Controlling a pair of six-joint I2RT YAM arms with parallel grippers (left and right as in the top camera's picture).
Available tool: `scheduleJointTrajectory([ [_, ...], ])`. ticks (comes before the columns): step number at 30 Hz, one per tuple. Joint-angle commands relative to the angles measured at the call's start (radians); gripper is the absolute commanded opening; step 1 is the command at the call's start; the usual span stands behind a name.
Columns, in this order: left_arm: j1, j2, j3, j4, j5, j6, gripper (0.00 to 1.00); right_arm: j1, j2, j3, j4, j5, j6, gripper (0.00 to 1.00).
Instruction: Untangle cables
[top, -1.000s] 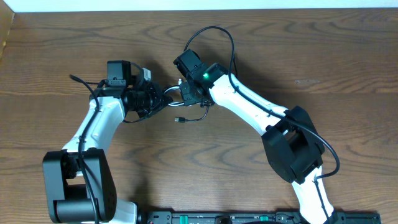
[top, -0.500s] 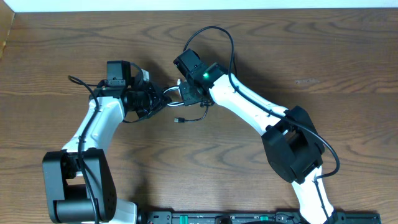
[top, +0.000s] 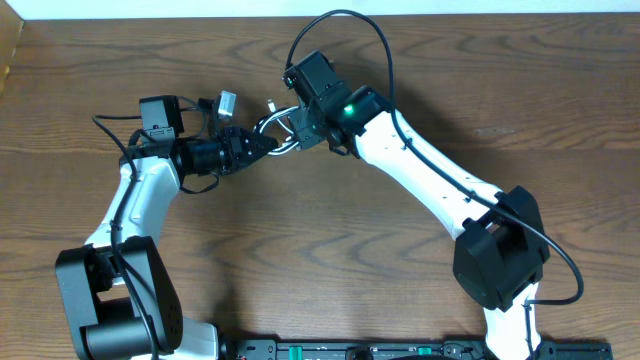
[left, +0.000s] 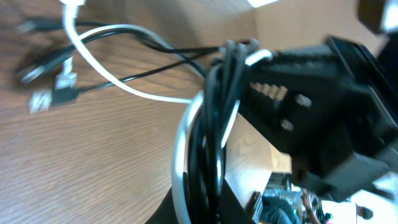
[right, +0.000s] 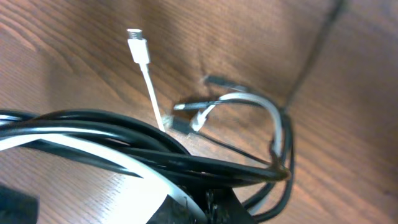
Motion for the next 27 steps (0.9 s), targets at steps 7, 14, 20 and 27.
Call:
scheduleJointTrajectory([
  [7,0.032,-0.010,0.009,-0.021,0.089,0.120,0.07,-0.145,-0.026,0.016,0.005,0.452,-0.090,0.01],
  [14,0.032,-0.010,0.009,-0.021,0.015,0.115,0.07,-0.216,-0.026,0.016,-0.040,0.446,-0.064,0.01],
  [20,0.032,-0.010,0.009,-0.021,-0.234,-0.046,0.08,-0.242,-0.026,0.016,-0.047,0.431,-0.023,0.01],
  [27,0.033,-0.010,0.009,-0.057,-0.477,-0.206,0.08,-0.270,-0.026,0.016,-0.056,0.431,-0.020,0.01],
])
